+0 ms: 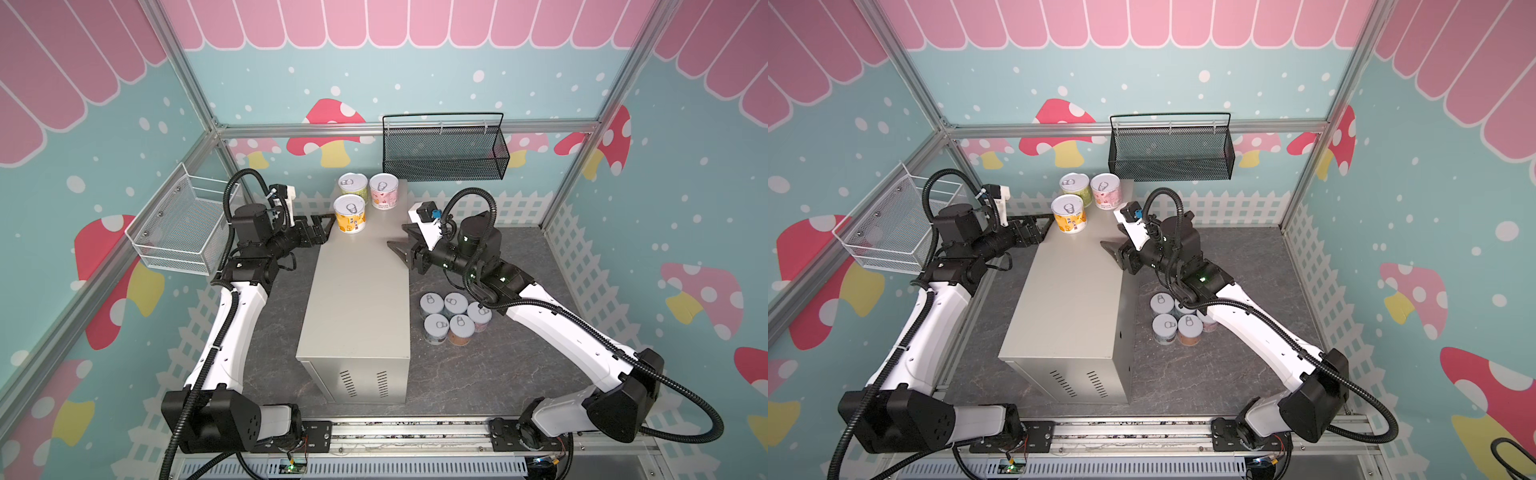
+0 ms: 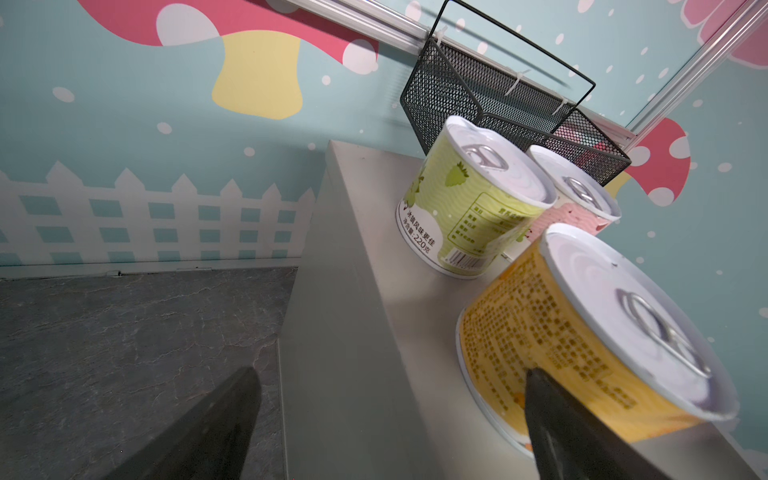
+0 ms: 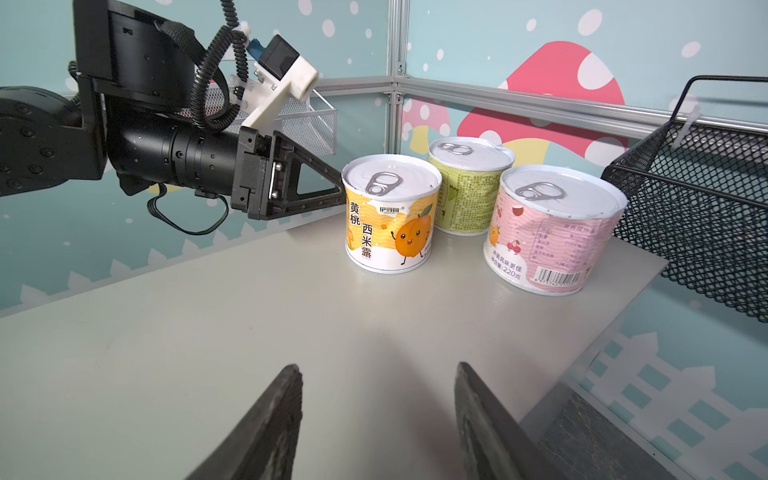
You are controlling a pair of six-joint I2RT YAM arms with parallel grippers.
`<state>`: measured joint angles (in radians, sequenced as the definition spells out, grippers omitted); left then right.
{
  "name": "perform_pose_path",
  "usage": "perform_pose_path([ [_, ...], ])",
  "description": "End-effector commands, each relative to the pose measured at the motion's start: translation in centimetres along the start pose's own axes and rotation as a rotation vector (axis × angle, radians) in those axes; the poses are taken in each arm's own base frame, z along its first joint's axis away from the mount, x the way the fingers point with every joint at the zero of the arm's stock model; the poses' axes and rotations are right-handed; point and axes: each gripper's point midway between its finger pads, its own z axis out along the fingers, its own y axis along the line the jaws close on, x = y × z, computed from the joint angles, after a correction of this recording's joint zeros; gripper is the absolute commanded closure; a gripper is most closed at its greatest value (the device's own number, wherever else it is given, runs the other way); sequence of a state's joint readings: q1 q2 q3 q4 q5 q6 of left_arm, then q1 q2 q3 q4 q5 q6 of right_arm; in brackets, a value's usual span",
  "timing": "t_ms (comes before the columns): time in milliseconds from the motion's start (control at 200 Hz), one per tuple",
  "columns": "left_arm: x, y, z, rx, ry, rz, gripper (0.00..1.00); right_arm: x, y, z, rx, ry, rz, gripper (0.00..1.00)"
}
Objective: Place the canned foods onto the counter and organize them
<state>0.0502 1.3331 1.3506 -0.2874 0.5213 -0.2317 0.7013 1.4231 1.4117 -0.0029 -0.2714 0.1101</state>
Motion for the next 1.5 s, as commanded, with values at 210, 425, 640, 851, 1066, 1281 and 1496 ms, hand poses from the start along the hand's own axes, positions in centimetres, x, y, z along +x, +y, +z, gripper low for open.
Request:
perform_pose_path([
  [210,-1.3,0.0,-2.8,-0.115,-0.046,0.071,0.0,0.0,-2.0,-2.8,0.165,0.02,0.01,0.13],
  [425,-1.6,-1.6,-4.4,-0.145,-0.038,0.151,0.0,2.3,-4.4,-5.4,0.341,0.12,0.035,0.04],
  [640,-1.7,-3.2,-4.7,-0.093,-0.031,0.165,0.0,6.0,-6.1,-8.1,0.495,0.223,0.078,0.01],
  [851,-1.7,-2.8,-4.4,-0.108,-0.026,0.156,0.0,11.0,-6.6,-10.2,0.572,0.312,0.135,0.01],
  [1066,-1.8,-0.9,-3.5,-0.117,-0.019,0.104,0.0,13.8,-5.9,-11.4,0.564,0.343,0.149,0.01],
  [1281,-1.7,-0.5,-2.3,-0.069,-0.002,0.077,0.0,16.3,-5.9,-12.4,0.582,0.413,0.145,0.01],
  [1496,-1.3,0.0,-1.2,-0.052,0.016,0.063,0.0,16.5,-5.9,-12.7,0.588,0.412,0.137,0.01],
])
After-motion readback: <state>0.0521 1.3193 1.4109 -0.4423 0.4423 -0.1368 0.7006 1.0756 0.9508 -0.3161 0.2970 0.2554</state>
